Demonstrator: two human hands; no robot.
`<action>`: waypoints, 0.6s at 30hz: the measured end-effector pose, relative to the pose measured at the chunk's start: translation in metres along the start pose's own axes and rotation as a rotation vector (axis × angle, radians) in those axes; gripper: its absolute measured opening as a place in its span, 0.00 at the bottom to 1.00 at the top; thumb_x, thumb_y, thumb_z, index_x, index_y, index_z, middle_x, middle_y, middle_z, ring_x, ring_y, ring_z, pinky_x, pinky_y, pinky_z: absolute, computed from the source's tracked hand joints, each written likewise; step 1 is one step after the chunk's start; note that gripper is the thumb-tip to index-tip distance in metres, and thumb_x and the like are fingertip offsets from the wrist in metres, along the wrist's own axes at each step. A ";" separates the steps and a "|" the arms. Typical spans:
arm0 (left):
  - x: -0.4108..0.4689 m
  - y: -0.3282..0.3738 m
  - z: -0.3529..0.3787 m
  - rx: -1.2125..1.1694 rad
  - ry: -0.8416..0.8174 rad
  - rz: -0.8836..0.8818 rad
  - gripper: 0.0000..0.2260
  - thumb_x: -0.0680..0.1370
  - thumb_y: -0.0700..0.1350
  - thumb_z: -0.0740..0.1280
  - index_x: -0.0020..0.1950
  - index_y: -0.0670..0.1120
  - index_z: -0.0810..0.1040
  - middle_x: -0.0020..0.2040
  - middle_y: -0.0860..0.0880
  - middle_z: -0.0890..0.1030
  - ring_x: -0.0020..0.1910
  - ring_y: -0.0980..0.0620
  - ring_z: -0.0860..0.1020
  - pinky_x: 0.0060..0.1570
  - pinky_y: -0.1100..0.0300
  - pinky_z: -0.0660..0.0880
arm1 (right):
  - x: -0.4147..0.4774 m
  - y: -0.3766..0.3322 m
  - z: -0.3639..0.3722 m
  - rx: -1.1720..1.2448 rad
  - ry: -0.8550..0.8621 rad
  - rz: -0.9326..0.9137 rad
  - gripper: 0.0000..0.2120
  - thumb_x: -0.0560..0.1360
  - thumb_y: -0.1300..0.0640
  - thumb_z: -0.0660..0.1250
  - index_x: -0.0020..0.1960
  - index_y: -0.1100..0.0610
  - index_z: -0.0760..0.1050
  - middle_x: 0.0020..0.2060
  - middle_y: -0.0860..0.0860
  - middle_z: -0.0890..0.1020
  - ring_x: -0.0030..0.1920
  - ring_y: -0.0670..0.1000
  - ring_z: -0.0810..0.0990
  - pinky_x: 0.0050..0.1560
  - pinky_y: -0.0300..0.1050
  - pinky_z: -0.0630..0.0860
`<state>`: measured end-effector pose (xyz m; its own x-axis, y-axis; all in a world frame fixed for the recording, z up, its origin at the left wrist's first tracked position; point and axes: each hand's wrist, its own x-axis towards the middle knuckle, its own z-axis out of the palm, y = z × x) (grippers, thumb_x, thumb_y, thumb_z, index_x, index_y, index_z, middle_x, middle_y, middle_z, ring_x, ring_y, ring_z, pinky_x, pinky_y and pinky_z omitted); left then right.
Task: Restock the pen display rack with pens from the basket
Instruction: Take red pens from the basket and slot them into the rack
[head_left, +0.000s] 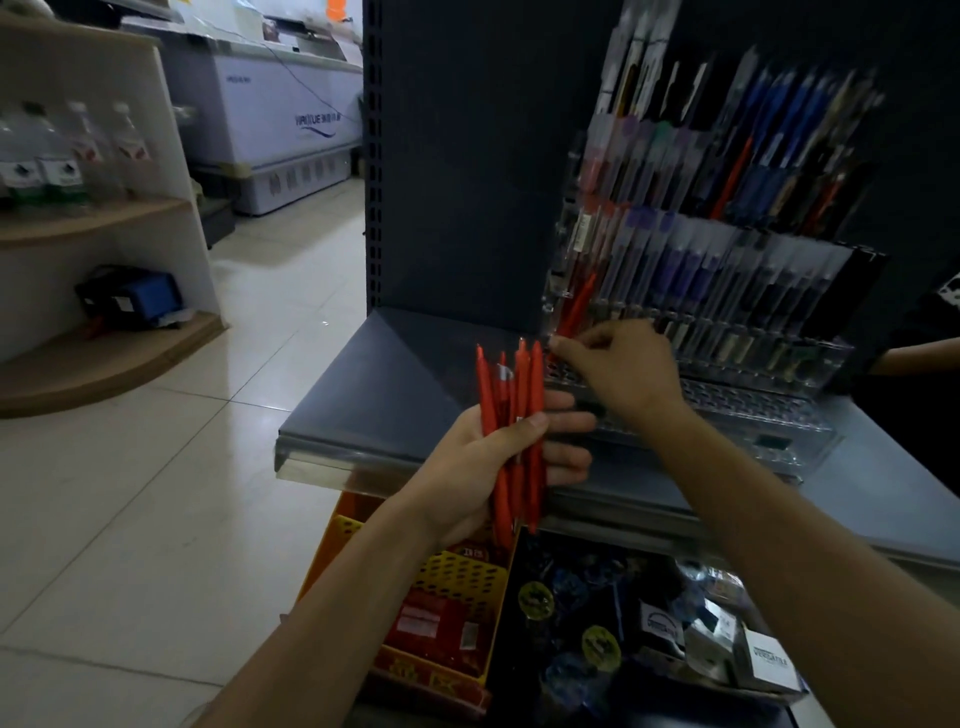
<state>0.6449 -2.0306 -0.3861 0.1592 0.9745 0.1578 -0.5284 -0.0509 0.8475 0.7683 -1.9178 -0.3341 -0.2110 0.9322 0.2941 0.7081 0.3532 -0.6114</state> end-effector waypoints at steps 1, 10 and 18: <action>-0.001 -0.001 0.001 0.012 -0.012 -0.011 0.10 0.81 0.38 0.58 0.61 0.40 0.74 0.55 0.41 0.83 0.46 0.46 0.83 0.51 0.51 0.80 | -0.004 0.002 -0.001 0.030 0.028 0.022 0.10 0.76 0.47 0.68 0.43 0.52 0.78 0.36 0.45 0.80 0.40 0.46 0.78 0.43 0.43 0.73; -0.013 -0.005 0.011 0.024 -0.024 -0.048 0.10 0.81 0.38 0.58 0.59 0.40 0.74 0.58 0.41 0.82 0.47 0.45 0.83 0.51 0.48 0.80 | -0.033 -0.011 -0.042 0.331 -0.461 -0.110 0.15 0.78 0.45 0.64 0.47 0.55 0.84 0.35 0.45 0.80 0.32 0.41 0.74 0.34 0.34 0.70; -0.015 -0.011 0.016 0.131 0.046 0.001 0.11 0.82 0.38 0.58 0.61 0.41 0.76 0.53 0.40 0.84 0.41 0.48 0.84 0.42 0.57 0.81 | -0.044 -0.002 -0.041 0.358 -0.629 -0.137 0.10 0.76 0.55 0.70 0.52 0.62 0.81 0.50 0.66 0.81 0.51 0.68 0.79 0.56 0.64 0.76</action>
<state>0.6616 -2.0484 -0.3895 0.1190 0.9833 0.1375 -0.4141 -0.0767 0.9070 0.8042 -1.9624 -0.3156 -0.7045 0.7092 -0.0261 0.4070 0.3737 -0.8335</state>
